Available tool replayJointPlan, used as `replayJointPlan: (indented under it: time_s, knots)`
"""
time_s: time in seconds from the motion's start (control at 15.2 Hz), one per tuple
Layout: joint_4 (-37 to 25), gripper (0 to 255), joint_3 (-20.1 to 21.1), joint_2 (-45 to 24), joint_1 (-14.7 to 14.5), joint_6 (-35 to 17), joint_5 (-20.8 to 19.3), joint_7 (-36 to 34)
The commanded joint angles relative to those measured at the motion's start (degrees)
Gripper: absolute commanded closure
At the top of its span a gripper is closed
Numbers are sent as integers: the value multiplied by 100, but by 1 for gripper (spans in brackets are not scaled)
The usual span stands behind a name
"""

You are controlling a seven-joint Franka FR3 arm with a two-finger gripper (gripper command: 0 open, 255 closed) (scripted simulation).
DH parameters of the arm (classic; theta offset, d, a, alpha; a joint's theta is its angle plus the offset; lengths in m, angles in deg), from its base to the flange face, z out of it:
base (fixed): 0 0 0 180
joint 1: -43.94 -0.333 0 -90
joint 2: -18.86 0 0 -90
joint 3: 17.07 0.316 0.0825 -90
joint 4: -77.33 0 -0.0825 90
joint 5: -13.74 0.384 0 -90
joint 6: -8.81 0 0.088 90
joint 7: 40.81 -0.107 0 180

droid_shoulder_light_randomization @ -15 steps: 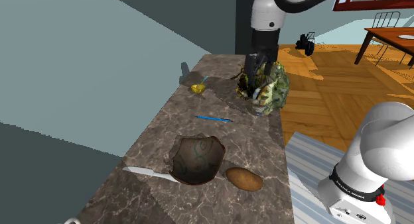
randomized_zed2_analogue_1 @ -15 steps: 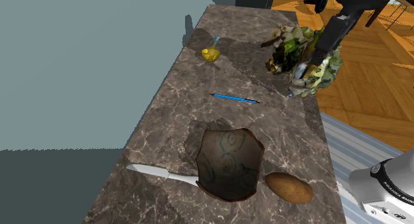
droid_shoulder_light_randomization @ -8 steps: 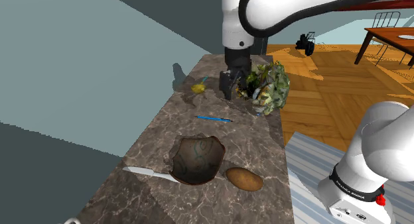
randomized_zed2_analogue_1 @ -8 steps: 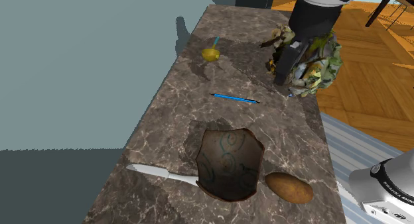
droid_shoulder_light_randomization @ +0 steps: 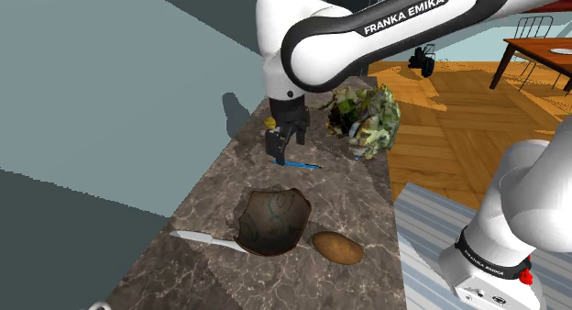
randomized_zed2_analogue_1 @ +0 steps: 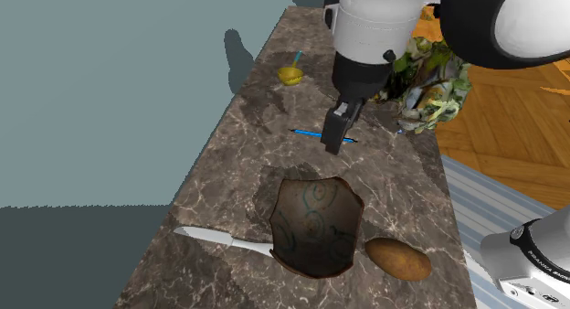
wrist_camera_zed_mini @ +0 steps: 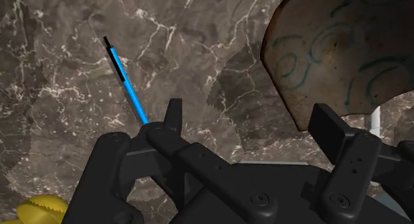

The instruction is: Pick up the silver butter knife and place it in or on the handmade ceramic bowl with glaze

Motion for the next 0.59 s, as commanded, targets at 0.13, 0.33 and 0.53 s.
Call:
replayJointPlan:
  time_s: [0.13,0.33,0.53]
  knots:
    - [-458,0,271,-705,-165,-216,-206,-168]
    - [-845,0,447,-1264,-310,-343,-424,-314]
    - [-1277,0,588,-1836,-490,-422,-681,-465]
